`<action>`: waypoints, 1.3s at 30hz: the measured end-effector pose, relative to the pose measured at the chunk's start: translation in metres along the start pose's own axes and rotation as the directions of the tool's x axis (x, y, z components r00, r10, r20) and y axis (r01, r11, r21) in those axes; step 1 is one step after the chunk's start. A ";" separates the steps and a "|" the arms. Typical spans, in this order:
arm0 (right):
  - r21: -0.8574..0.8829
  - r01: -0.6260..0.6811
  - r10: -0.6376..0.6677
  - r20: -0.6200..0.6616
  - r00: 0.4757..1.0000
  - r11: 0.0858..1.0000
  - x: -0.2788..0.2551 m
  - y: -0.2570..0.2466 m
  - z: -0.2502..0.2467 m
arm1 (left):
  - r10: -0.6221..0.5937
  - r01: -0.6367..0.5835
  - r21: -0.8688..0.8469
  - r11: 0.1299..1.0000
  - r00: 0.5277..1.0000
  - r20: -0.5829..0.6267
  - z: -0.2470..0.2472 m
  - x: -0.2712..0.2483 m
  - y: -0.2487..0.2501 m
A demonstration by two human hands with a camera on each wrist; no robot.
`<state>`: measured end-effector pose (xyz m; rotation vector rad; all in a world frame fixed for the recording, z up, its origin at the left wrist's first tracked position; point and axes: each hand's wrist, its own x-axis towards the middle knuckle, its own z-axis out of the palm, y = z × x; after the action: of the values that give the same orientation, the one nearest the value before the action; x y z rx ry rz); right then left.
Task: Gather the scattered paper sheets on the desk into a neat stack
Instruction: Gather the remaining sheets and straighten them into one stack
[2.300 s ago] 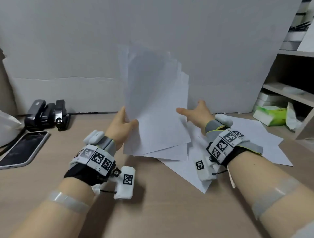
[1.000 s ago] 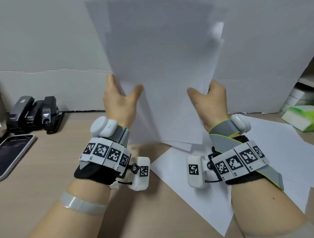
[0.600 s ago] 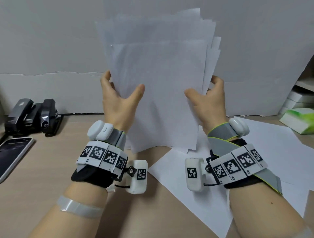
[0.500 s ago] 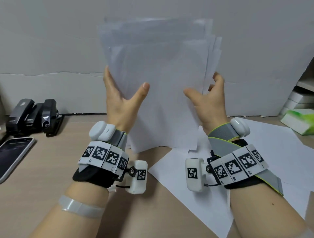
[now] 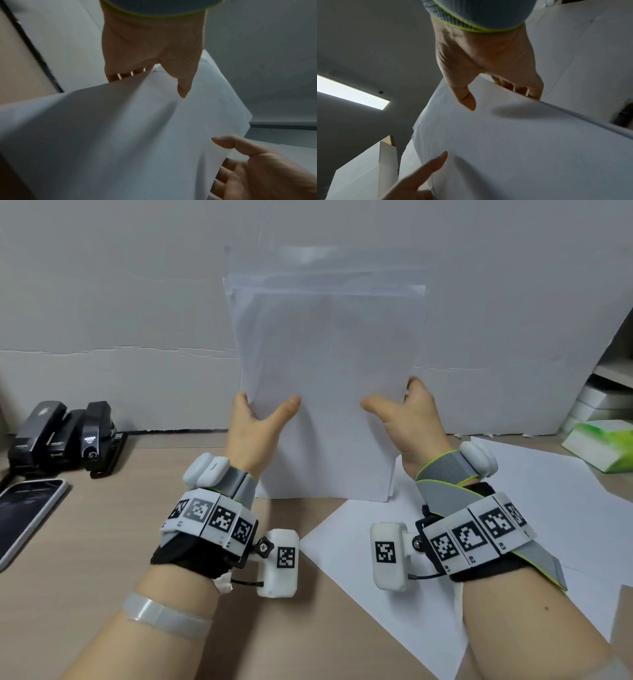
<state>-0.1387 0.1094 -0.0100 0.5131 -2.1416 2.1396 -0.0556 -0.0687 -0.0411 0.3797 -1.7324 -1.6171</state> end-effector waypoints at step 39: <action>0.154 0.058 -0.081 0.148 0.986 0.986 0.013 0.018 -0.060 | 0.140 -0.032 0.496 0.868 0.973 -0.182 -0.072 0.015 -0.001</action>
<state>-0.1670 0.1651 -0.0219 0.7780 -2.0107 2.3028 -0.0182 -0.1320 -0.0409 0.6794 -1.9464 -1.0096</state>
